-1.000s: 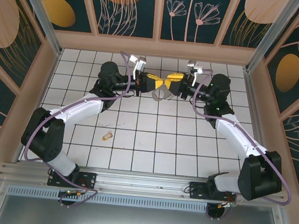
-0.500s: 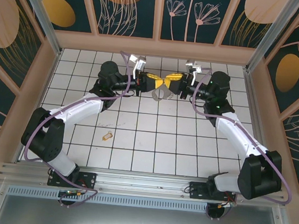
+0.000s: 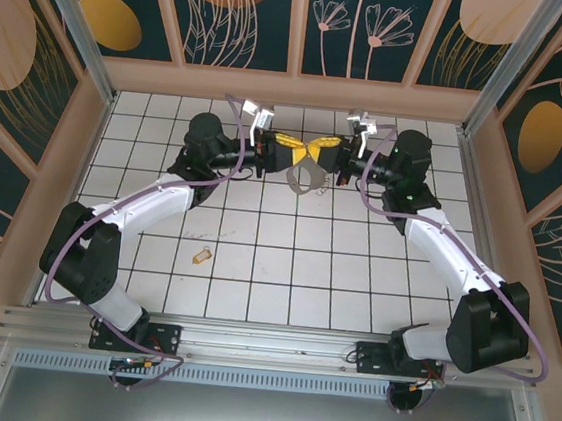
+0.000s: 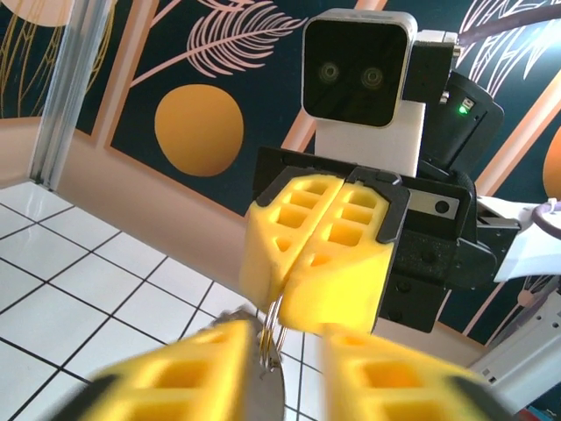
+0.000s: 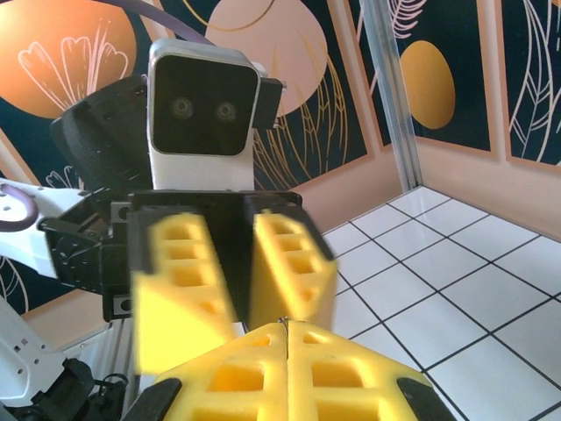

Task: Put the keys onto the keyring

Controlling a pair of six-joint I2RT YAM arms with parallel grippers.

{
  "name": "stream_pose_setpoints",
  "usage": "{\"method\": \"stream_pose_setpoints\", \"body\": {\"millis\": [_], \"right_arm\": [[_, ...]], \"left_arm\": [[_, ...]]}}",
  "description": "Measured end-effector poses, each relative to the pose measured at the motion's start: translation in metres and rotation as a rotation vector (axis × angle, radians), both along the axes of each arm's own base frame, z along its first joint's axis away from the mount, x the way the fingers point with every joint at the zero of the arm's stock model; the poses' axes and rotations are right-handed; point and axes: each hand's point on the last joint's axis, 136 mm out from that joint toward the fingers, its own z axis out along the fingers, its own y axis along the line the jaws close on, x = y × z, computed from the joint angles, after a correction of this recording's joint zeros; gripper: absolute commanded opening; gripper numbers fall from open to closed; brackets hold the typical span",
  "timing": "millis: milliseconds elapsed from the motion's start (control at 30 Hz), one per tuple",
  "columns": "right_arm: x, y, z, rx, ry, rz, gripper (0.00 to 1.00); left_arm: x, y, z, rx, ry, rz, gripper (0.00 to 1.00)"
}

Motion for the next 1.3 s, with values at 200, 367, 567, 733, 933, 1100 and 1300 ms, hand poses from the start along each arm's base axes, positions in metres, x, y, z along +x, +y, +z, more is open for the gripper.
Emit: {"method": "stream_pose_setpoints", "body": {"millis": [200, 367, 567, 733, 933, 1100, 1300], "right_arm": [[0.005, -0.001, 0.0, -0.002, 0.006, -0.027, 0.0], [0.008, -0.003, 0.004, 0.014, -0.003, -0.05, 0.0], [0.008, -0.008, 0.012, 0.1, -0.028, -0.086, 0.0], [0.006, -0.012, 0.017, 0.196, -0.031, -0.12, 0.0], [-0.006, -0.01, 0.037, 0.324, -0.069, -0.125, 0.0], [-0.015, -0.011, 0.059, 0.411, -0.123, -0.13, 0.0], [-0.012, -0.013, 0.064, 0.472, -0.126, -0.134, 0.0]], "left_arm": [[0.018, 0.009, 0.008, -0.001, 0.015, 0.158, 0.76], [0.023, 0.024, 0.033, -0.041, -0.02, 0.264, 0.76], [0.023, 0.028, 0.03, -0.058, -0.004, 0.283, 0.58], [0.018, 0.027, 0.024, -0.091, 0.029, 0.248, 0.44], [0.016, 0.023, 0.03, -0.153, 0.047, 0.199, 0.28], [0.015, 0.019, 0.03, -0.198, 0.073, 0.15, 0.18], [0.01, 0.019, 0.034, -0.233, 0.089, 0.114, 0.16]]}}
